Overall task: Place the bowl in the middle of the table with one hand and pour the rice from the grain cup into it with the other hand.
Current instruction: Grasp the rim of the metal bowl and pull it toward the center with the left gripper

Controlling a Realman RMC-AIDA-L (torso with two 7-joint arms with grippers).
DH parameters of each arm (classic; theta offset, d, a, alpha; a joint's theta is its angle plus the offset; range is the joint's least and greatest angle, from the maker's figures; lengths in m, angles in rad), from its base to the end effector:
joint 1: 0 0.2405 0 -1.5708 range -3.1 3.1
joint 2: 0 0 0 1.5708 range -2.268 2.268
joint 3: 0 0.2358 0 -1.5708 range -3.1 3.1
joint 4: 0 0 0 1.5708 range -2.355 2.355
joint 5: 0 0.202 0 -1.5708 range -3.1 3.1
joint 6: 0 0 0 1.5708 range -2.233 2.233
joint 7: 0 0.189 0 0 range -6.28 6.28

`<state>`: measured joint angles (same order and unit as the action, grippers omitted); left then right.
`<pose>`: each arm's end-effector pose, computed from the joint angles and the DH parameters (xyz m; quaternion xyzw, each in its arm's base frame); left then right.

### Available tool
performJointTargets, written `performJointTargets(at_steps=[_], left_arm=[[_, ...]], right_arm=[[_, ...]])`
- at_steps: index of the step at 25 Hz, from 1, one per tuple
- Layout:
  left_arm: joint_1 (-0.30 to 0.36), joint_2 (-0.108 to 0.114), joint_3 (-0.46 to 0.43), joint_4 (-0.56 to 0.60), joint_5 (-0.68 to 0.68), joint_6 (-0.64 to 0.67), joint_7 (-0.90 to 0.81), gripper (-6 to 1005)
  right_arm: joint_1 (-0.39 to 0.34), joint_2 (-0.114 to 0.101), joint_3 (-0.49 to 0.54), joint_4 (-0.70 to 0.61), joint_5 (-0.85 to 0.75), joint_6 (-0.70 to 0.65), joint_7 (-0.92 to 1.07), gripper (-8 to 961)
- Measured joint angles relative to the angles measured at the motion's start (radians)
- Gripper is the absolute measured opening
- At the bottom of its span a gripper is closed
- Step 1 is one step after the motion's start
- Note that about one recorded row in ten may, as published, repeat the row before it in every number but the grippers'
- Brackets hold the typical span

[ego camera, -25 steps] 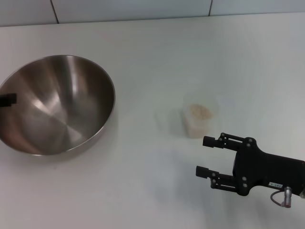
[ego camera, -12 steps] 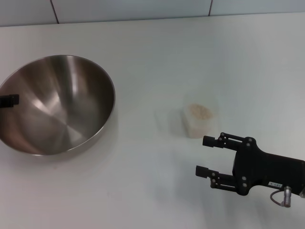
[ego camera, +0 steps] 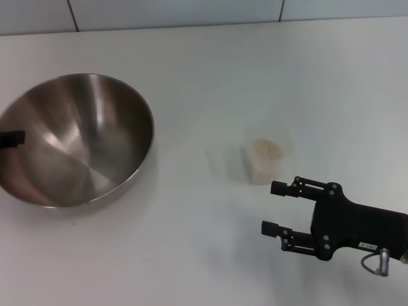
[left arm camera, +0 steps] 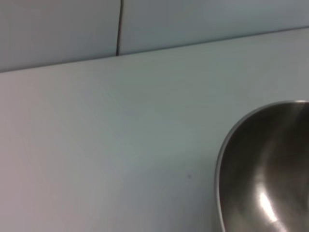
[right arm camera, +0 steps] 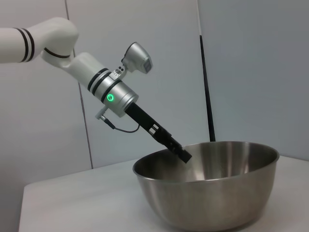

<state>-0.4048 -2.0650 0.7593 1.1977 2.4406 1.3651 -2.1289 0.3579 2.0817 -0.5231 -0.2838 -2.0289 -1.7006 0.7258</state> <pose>-0.3062 0.3546 0.0624 -0.8455 -0.4309 -0.0125 0.3151 0.2548 0.2348 -0.0653 -0.9224 0.1240 0.3327 0.1522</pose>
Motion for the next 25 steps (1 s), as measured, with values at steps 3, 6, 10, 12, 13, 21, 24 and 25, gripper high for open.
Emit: performJointTargets(at_steps=[3,6,10,12,13,21,24,25], left_arm=[[-0.007,0.002,0.000,-0.015,0.003,-0.003,0.000,702],[-0.011,0.001,0.000,-0.015,0.003,-0.004,0.000,654],[-0.019,0.001,0.000,-0.013,0.003,-0.003,-0.001,514],[-0.027,0.001,0.000,-0.015,0.003,-0.001,-0.007,432],[-0.030,0.002,0.001,-0.015,0.004,0.000,-0.014,344],[-0.056,0.005,-0.004,-0.016,0.040,0.005,-0.066,60],[-0.067,0.006,-0.010,-0.016,0.040,0.015,-0.082,49],[-0.071,0.006,-0.012,-0.016,0.039,0.017,-0.087,46]], right_arm=[[0.001,0.000,0.001,0.000,0.001,0.000,0.000,703],[0.001,0.000,0.002,0.000,0.001,0.000,-0.001,703],[0.004,0.000,0.003,0.000,0.002,-0.001,-0.001,703],[0.005,0.000,0.003,0.000,0.002,-0.001,-0.001,703],[0.006,0.000,0.003,0.000,0.002,-0.001,-0.001,703],[0.006,0.000,0.003,0.000,0.003,-0.001,0.001,703],[0.006,0.000,0.005,0.000,0.003,-0.001,0.001,703],[0.006,0.000,0.005,0.000,0.003,-0.001,0.001,703]])
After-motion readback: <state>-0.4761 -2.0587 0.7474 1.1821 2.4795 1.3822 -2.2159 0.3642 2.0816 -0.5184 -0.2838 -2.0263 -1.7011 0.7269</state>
